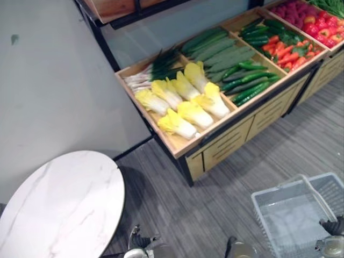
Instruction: Pick vegetable in the basket
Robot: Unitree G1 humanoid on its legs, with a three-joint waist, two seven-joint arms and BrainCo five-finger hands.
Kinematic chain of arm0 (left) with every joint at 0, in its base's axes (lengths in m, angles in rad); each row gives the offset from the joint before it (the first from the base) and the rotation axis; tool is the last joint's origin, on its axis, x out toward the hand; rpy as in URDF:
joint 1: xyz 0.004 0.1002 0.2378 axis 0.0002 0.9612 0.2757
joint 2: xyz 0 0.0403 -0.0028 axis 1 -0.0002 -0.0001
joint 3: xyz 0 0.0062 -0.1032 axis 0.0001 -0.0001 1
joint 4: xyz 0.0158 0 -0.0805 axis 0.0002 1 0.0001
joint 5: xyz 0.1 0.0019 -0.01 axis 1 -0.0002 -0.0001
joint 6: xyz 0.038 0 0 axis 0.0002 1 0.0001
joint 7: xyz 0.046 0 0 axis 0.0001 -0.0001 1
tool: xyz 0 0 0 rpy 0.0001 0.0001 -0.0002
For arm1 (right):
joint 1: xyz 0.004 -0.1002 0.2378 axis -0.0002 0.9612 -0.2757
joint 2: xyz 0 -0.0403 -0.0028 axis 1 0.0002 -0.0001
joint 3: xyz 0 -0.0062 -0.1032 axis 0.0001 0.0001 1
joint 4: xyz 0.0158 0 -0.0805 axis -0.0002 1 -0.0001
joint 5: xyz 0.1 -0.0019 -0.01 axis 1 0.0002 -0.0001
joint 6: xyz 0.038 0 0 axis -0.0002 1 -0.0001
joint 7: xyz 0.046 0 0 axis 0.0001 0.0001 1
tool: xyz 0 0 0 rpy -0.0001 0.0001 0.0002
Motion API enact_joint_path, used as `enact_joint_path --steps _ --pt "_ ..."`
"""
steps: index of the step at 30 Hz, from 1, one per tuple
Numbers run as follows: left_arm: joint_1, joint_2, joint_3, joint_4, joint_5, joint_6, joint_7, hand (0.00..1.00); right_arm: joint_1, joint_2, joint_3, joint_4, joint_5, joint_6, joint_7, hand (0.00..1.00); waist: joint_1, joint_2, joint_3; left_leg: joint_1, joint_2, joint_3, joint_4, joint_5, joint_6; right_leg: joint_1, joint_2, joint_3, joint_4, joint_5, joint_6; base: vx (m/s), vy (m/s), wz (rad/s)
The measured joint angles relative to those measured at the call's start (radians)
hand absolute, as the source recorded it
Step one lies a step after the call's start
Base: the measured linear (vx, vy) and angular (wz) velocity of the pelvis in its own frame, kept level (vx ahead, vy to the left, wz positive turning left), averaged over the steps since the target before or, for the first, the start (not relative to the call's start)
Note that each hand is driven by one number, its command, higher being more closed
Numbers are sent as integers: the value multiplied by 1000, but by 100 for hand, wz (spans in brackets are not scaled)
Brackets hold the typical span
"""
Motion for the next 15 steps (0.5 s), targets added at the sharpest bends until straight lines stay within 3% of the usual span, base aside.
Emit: enact_joint_path --steps 4,6,7,8,11,15 --pt "-8 0 -1 -1 0 2 0 0 7 31 -33 0 23 7 -10 100 -2 -2 1 -1 -60 -12 -268 5 -4 5 -10 -27 0 -9 12 36 64 21" --pt "-7 0 0 -1 0 2 4 0 18 39 -35 0 23 10 -10 100 0 1 0 19 -94 -36 -411 66 -2 5 -18 -33 30 -30 35 72 160 19" --pt "1 0 0 -1 0 3 11 0 18 44 -35 0 23 10 -10 100 0 9 1 47 -106 -43 -473 92 -12 6 -16 -32 62 -53 53 115 204 17" --pt "-4 3 0 3 1 5 18 0 29 56 -31 0 23 10 -14 100 0 7 -1 74 -115 -62 -514 54 -44 6 -26 -32 81 -68 73 124 210 20" --pt "-12 13 1 4 3 5 25 0 28 86 -19 -1 22 12 -14 100 6 -19 10 51 -152 -56 -487 14 -30 14 -50 -24 32 -49 103 70 183 9" --pt "-8 25 1 23 5 4 29 0 34 88 -12 2 24 12 -14 100 4 -18 12 23 -153 -54 -362 -61 -12 65 -45 2 -59 -6 132 96 118 -15"
